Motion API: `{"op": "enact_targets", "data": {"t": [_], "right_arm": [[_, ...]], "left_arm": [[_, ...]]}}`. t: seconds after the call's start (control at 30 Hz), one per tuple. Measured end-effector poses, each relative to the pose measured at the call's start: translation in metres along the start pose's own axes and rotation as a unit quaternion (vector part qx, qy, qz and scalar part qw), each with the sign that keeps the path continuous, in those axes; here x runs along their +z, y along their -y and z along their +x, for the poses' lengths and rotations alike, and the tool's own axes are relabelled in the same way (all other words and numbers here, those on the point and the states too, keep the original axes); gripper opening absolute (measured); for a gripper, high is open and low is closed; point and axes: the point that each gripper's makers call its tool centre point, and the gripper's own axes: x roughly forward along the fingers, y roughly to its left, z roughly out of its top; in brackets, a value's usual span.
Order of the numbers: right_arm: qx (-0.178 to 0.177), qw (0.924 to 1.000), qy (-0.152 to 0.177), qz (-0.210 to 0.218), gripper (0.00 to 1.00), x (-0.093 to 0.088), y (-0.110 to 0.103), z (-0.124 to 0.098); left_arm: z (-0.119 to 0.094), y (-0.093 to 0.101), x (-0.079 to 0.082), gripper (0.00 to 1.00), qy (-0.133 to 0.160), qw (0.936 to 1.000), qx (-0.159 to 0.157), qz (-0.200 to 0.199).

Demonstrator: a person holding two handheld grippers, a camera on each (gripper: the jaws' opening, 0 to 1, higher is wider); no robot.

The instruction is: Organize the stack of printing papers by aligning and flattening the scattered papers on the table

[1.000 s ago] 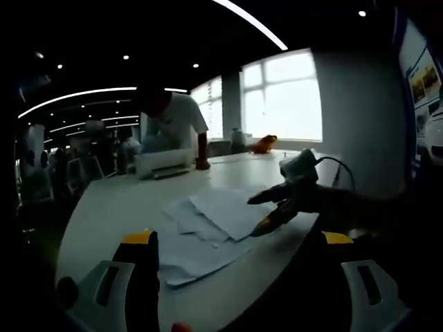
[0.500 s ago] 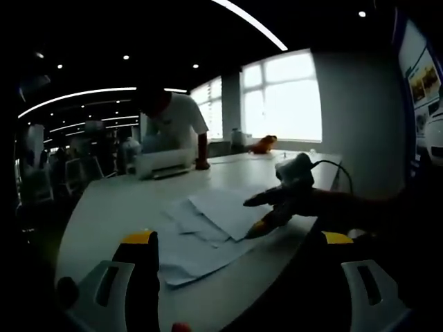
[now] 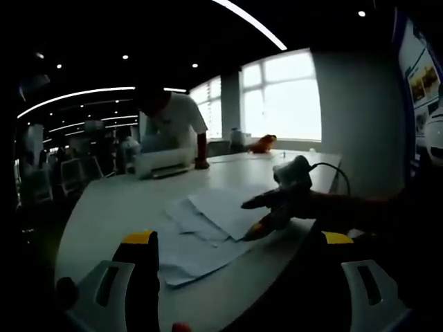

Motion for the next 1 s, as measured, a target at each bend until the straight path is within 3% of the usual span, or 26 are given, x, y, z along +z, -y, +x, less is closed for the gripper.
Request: {"op": "enact_targets", "data": {"t": [1.0], "right_arm": [[-0.009, 1.0000, 0.000, 0.003, 0.75, -0.011, 0.006, 0.013]], "left_arm": [[0.000, 0.000, -0.002, 0.97, 0.002, 1.0000, 0.001, -0.002]]}}
